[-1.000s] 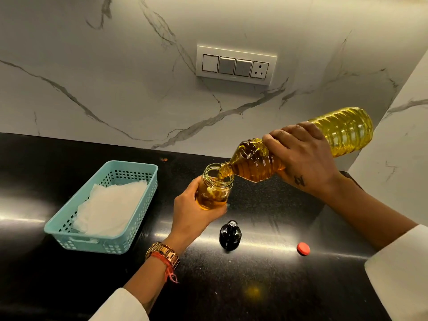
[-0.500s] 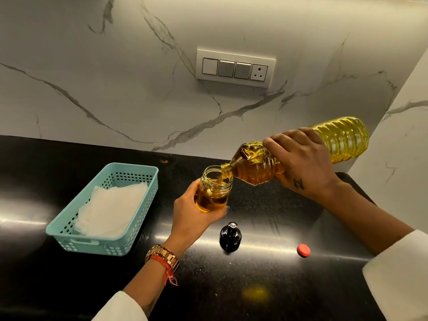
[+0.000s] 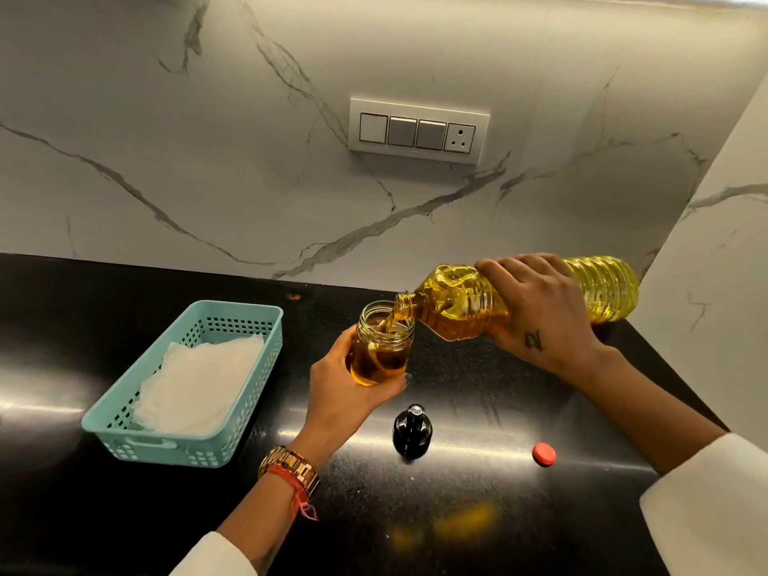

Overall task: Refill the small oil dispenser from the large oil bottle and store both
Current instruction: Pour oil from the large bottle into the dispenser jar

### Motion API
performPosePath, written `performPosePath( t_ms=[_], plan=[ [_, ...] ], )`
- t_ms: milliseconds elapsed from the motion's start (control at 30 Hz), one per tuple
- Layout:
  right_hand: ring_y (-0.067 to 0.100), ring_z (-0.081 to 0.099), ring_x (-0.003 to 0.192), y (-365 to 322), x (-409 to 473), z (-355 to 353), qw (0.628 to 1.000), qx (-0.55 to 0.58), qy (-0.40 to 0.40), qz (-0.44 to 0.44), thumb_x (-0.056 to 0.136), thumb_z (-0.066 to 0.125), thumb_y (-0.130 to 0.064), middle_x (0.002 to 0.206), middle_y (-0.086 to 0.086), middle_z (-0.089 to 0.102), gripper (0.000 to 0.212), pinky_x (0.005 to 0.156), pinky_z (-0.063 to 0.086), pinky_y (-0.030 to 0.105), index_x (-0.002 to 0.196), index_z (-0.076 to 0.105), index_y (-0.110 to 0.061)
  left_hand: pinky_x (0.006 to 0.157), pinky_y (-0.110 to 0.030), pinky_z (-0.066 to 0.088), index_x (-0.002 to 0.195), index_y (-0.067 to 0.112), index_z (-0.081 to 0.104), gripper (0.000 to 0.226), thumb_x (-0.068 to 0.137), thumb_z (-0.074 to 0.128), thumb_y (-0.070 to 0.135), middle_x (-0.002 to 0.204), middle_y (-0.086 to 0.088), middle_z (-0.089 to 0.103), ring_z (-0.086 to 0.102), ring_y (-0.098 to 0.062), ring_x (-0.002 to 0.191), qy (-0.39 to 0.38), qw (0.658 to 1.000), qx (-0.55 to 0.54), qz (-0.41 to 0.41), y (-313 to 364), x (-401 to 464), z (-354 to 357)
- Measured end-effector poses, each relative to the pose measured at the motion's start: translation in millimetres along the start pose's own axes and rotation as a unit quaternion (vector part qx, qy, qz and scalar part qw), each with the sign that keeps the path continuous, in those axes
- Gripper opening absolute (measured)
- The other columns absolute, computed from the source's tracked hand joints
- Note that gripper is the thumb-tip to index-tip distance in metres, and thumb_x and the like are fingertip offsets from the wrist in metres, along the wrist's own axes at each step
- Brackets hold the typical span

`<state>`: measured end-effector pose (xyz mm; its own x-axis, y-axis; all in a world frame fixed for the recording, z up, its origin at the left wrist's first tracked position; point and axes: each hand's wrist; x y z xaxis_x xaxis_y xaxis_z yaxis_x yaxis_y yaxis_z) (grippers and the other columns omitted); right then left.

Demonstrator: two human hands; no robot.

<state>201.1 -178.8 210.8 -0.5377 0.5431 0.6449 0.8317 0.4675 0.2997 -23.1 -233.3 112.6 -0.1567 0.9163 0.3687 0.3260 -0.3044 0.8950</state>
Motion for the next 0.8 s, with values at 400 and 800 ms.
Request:
performPosePath(
  t_ms=[400,800],
  plan=[
    [0.032,0.063,0.070,-4,-13,11,0.993,0.086,-0.045,0.061,0.052,0.084,-0.042,0.084,0.008,0.069,0.070,0.069,0.047,0.036,0.109,0.056,-0.012,0.075,-0.005,0.045,0.104,0.033,0.054,0.058,0.059,0.086,0.017,0.099,0.015,0.065,0.060,0.006,0.092,-0.007,1.000,-0.015,-0.004,2,3,3],
    [0.019,0.061,0.079,-12,-30,22,0.932,0.293,-0.076,0.201,0.057,0.084,-0.036,0.092,0.000,0.065,0.070,0.073,0.053,0.033,0.116,0.051,-0.018,0.077,-0.006,0.045,0.100,0.038,0.053,0.059,0.059,0.086,0.013,0.100,0.015,0.064,0.059,0.007,0.094,-0.032,0.999,-0.036,-0.012,-5,8,12]
  ],
)
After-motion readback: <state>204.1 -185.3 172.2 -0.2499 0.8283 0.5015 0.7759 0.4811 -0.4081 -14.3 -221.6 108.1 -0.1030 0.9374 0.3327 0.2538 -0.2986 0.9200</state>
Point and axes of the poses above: each hand's wrist, its own x-axis towards the middle knuckle, its own z-axis out of the palm, y = z × x
